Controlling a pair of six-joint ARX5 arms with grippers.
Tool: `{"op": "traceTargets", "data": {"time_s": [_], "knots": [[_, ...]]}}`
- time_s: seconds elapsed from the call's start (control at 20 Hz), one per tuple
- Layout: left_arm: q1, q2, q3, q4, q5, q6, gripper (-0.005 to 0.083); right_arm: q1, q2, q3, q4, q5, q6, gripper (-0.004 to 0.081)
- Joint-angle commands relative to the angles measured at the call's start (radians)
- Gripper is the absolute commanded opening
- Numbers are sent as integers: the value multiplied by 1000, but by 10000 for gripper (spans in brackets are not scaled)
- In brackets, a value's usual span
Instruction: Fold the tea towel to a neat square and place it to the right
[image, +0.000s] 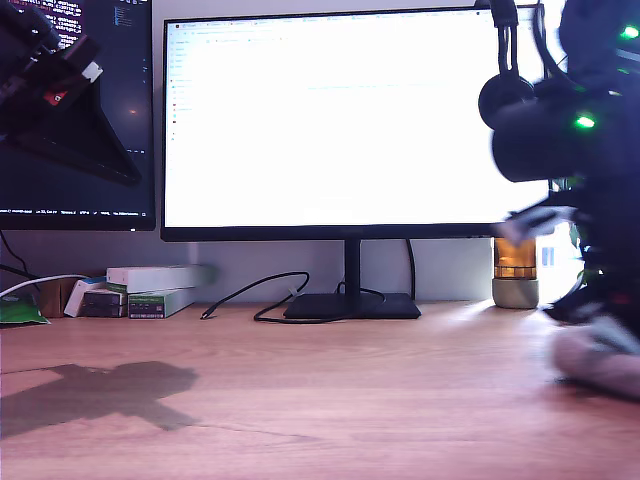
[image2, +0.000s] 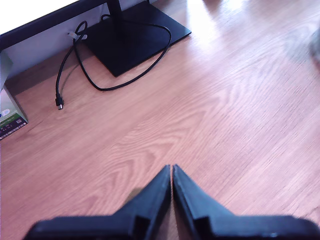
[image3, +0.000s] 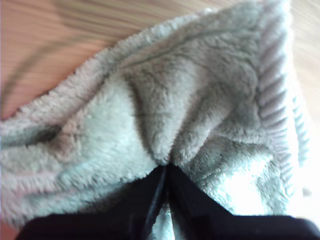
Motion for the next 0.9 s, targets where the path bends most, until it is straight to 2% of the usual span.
{"op": "traceTargets", "data": {"time_s": [0.0,0.1,0.4,0.85], "knots": [[2,-4,-20,8,8,4,-24,-86,136,-137,-36,8,15,-11],[2,-4,-20,8,13,4,-24,-110,135,-137,-37,10,17,-11],[2,-4,-20,9,16,4,-24,-93,124,-137,-14,-3,18,-11],[2,-3,-20,14,46,0,-24,-88,-74,-135,-32,3,17,-11]]}}
